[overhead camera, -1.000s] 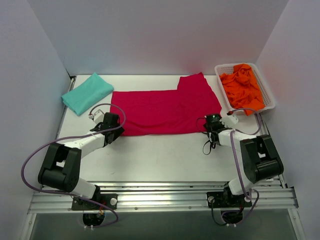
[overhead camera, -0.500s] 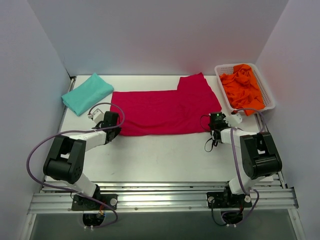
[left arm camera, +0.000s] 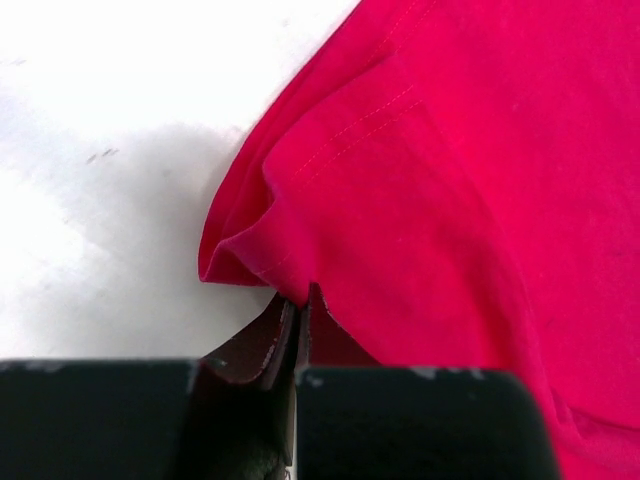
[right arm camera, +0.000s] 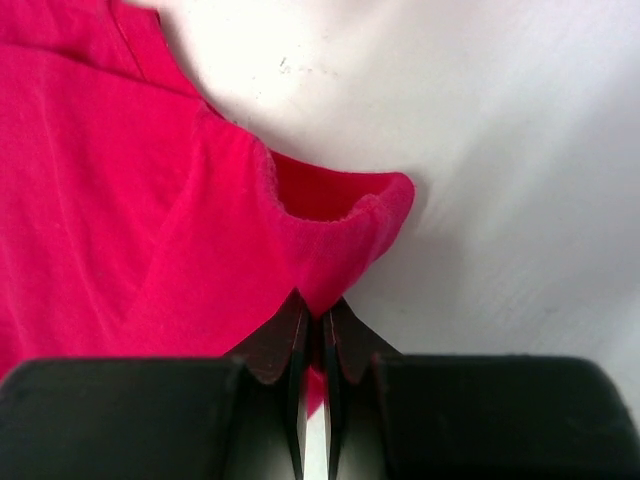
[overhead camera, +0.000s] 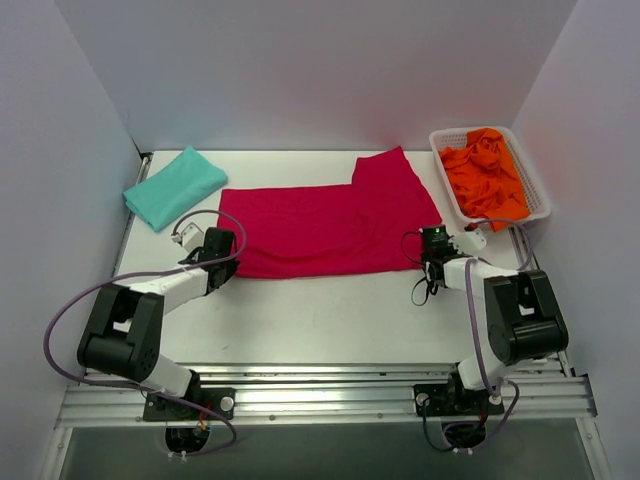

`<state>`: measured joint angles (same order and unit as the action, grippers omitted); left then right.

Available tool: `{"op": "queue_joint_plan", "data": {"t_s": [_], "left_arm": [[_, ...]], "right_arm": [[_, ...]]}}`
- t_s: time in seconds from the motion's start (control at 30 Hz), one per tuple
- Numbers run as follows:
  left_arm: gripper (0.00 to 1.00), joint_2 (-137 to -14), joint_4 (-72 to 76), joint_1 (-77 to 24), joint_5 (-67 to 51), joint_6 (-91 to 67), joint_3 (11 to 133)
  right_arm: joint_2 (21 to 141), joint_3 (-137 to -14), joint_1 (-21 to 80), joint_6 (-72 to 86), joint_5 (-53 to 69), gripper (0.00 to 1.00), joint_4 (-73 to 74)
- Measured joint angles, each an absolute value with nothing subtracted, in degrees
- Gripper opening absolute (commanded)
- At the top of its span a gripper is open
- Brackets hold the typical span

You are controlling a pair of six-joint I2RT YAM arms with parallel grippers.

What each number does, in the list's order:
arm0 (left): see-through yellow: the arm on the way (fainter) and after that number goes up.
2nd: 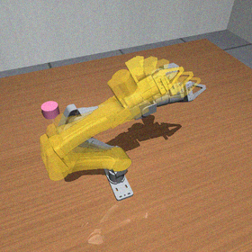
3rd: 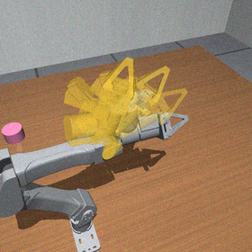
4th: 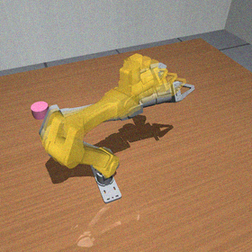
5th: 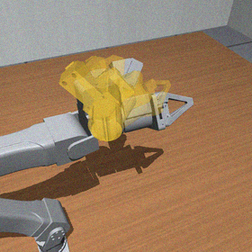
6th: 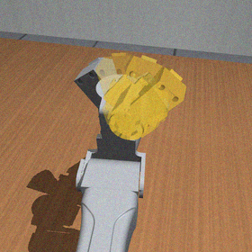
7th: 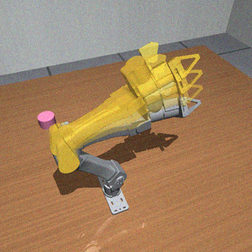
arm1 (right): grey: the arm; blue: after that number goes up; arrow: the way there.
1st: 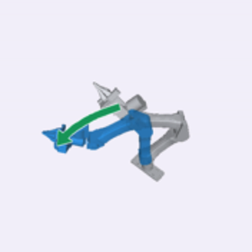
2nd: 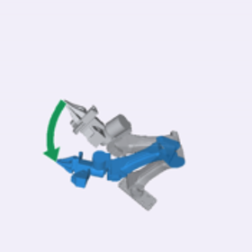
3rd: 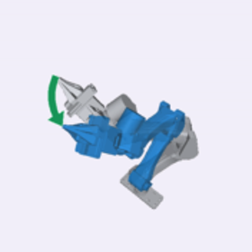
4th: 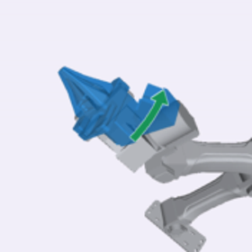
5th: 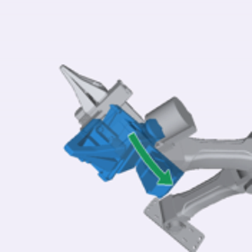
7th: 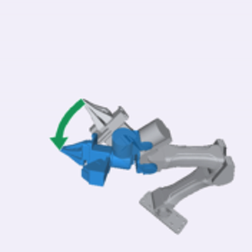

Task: Fold and stack the t-shirts
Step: Fold the flattened tshirt in 1/3 of the way

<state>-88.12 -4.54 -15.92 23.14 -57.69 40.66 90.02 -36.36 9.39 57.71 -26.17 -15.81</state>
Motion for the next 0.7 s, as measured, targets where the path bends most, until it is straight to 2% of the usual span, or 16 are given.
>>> {"op": "queue_joint_plan", "data": {"t_s": [0.33,0.7], "left_arm": [[0.02,-73.3,-11.0,-17.1,23.2,-59.2,34.5],[0.02,-49.9,-21.6,-18.6,22.4,-60.9,26.3]], "right_arm": [[73.2,-32.9,10.9,60.9,-27.8,0.0,-3.8],[53.0,-29.3,13.4,63.0,-28.5,0.0,10.5]]}}
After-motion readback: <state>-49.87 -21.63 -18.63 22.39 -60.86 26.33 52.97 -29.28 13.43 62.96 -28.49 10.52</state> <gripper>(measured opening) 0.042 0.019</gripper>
